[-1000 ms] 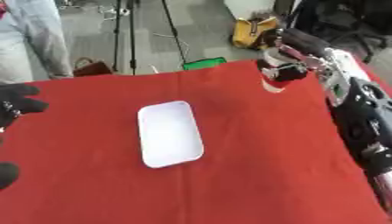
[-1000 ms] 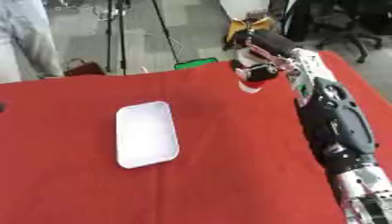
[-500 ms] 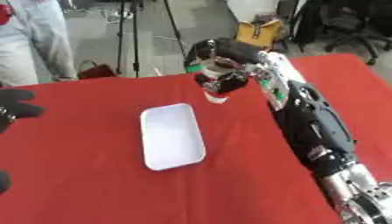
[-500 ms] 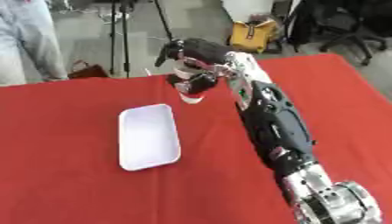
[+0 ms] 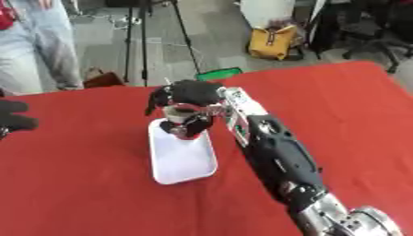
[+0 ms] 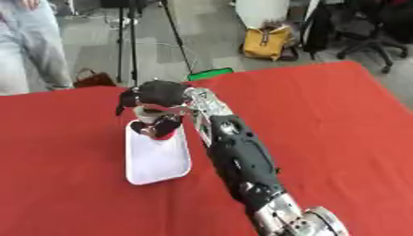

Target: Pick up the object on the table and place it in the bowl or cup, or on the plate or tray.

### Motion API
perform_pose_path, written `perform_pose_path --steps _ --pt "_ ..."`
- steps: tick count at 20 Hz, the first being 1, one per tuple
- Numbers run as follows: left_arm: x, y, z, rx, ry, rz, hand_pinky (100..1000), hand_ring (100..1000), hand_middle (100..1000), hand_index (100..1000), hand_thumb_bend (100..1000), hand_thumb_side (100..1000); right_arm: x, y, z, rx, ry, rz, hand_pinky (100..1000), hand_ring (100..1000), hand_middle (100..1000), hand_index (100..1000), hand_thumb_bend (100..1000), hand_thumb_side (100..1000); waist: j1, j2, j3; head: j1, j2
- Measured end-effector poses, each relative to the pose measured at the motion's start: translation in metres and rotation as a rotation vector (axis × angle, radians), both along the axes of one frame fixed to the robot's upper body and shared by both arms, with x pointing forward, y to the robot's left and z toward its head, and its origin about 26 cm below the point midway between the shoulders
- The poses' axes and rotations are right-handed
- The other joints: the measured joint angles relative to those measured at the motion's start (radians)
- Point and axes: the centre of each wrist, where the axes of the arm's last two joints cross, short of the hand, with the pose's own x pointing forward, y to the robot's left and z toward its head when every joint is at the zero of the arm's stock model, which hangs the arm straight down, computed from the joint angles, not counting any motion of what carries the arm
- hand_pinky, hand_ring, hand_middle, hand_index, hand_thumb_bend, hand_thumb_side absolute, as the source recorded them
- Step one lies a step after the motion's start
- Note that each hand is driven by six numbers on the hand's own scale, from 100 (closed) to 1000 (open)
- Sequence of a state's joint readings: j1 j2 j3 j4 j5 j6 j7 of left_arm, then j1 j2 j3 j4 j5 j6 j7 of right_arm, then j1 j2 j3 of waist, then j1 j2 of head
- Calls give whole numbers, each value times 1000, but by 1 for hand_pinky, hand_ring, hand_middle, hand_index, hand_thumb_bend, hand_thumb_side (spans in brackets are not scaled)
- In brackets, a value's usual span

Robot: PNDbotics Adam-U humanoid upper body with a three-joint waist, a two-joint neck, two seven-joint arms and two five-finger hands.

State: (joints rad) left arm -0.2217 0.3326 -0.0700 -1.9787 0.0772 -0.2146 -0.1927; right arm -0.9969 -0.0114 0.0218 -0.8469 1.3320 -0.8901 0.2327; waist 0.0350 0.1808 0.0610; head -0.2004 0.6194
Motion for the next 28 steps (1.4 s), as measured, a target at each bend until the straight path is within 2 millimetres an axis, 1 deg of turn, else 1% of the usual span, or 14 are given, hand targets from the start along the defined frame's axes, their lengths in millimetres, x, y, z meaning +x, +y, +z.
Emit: perform_pose_path --steps 4,5,6,7,8,9,10,11,16,21,26,28 --pt "1 -1 2 0 -6 -4 750 692 727 795 940 612 -5 9 -16 -28 19 11 208 516 735 815 111 186 1 0 1 -3 -4" --pt "1 -1 2 0 -6 -4 750 692 727 795 939 613 -6 11 -18 -34 22 14 530 692 815 854 222 405 1 0 1 -3 -5" --pt "1 -1 2 0 -6 -4 750 692 727 795 939 613 -7 13 -21 -41 24 18 530 692 815 854 222 405 1 0 2 -4 -5" --pt "1 -1 2 -1 -6 -4 750 692 727 795 937 614 -8 16 -23 -46 23 25 760 804 866 876 313 542 1 0 2 -4 -5" --pt "1 -1 2 -1 -6 -5 750 692 727 795 937 614 -9 19 -23 -51 21 32 760 804 866 876 313 542 1 0 2 -4 -5" --pt "1 -1 2 0 -6 -5 750 692 727 795 937 615 -10 22 -24 -53 19 40 836 840 884 885 347 585 0 0 2 -4 -5" --pt "1 -1 2 0 -5 -5 750 692 727 795 937 615 -10 23 -24 -55 17 45 836 840 884 885 347 585 0 0 2 -5 -5" --pt "1 -1 2 0 -5 -5 750 692 727 794 936 615 -11 25 -24 -56 15 49 894 870 897 889 374 606 0 0 2 -5 -5" --pt "1 -1 2 0 -5 -6 750 692 727 795 936 615 -11 26 -23 -44 4 59 925 879 896 895 401 621 -1 0 2 -5 -5" --pt "1 -1 2 -1 -4 -6 750 692 728 795 935 617 -11 25 -18 -23 -12 63 928 876 893 897 396 624 -4 0 0 -5 -5" --pt "1 -1 2 -3 -2 -6 750 692 727 795 935 617 -12 22 -6 47 -34 73 918 867 886 897 398 611 -6 -2 -1 -3 -5" --pt "1 -1 2 -4 -1 -5 750 692 727 794 934 619 -11 18 1 81 -40 73 876 827 851 888 384 580 -6 -3 -3 -2 -5"
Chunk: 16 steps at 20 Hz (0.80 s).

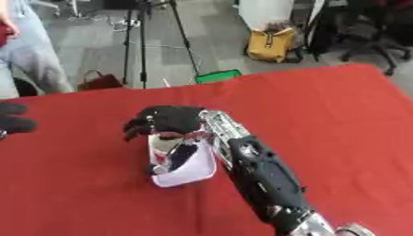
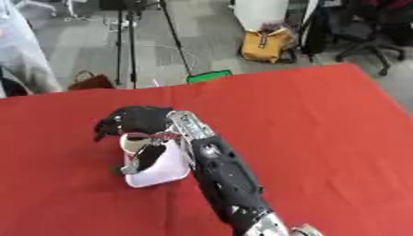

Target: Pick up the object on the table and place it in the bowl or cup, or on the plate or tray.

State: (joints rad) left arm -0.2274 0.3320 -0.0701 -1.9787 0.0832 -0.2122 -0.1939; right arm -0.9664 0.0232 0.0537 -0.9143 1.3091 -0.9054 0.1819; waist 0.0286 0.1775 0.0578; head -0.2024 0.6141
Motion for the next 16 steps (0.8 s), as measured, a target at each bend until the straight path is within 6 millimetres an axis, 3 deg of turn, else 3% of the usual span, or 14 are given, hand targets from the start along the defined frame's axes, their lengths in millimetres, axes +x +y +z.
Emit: perform_pose_path --steps 9,15,16 --pt "-1 1 -2 -4 14 10 750 692 727 794 929 624 3 -74 63 437 -49 -86 795 761 788 866 292 544 -12 -11 -33 25 1" --pt "-2 3 -3 -7 18 22 750 691 727 794 928 626 -6 -107 81 540 -22 -151 785 756 783 865 287 538 -11 -12 -43 32 2" --pt "-2 3 -4 -7 19 23 750 692 728 794 926 628 -6 -110 82 549 -14 -157 738 737 768 861 248 549 -11 -12 -45 34 2"
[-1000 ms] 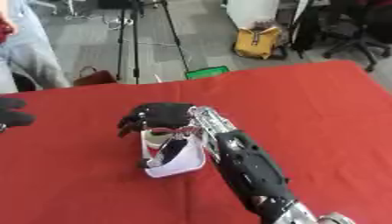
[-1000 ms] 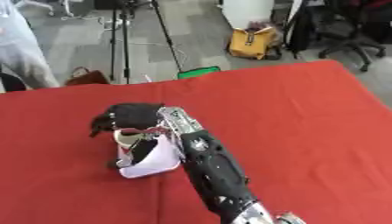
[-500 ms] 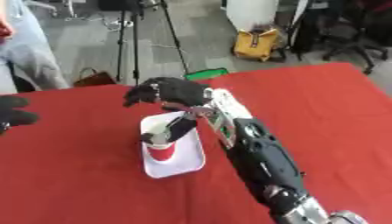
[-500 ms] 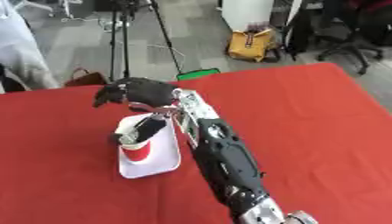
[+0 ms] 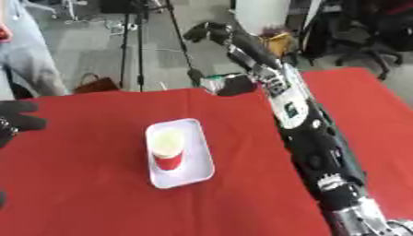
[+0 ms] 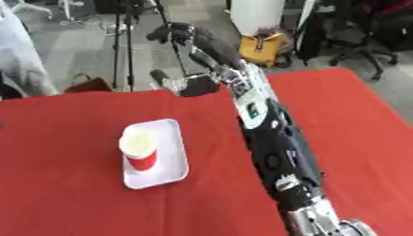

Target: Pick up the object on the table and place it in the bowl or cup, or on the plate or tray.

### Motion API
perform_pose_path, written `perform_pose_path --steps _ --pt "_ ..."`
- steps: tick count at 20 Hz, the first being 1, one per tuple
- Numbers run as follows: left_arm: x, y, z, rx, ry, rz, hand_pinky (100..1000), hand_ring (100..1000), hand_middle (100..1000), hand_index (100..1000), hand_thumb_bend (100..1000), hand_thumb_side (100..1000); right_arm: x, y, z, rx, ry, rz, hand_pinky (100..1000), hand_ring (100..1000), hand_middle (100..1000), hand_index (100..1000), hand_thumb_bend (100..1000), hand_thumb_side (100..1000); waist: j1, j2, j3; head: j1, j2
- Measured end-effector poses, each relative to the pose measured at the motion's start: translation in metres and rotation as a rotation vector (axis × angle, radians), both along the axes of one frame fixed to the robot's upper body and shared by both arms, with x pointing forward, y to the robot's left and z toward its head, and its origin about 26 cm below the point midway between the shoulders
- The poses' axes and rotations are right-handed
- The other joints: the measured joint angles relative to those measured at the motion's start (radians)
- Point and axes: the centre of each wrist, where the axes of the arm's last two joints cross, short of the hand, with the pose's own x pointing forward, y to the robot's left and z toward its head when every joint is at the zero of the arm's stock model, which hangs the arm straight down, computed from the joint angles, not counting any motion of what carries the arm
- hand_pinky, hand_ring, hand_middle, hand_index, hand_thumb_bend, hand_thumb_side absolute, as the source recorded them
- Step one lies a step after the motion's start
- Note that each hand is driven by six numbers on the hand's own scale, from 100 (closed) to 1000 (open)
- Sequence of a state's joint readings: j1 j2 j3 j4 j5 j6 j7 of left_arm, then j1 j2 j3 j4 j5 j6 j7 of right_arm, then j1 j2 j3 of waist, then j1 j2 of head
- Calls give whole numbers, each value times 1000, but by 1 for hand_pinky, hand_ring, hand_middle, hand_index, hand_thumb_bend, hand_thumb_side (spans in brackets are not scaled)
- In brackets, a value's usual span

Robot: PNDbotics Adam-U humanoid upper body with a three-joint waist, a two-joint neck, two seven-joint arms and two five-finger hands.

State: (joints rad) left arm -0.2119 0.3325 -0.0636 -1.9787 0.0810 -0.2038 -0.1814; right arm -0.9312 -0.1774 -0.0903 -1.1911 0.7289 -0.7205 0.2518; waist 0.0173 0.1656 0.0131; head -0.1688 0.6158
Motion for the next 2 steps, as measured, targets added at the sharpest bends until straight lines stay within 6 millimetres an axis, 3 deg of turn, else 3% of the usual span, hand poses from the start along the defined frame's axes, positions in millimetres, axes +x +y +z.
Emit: perform_pose_path --steps 2 --pt "0 0 0 2 1 2 750 693 728 794 927 629 -1 -9 -4 27 40 -5 695 725 764 861 219 539 -1 0 -7 3 0"
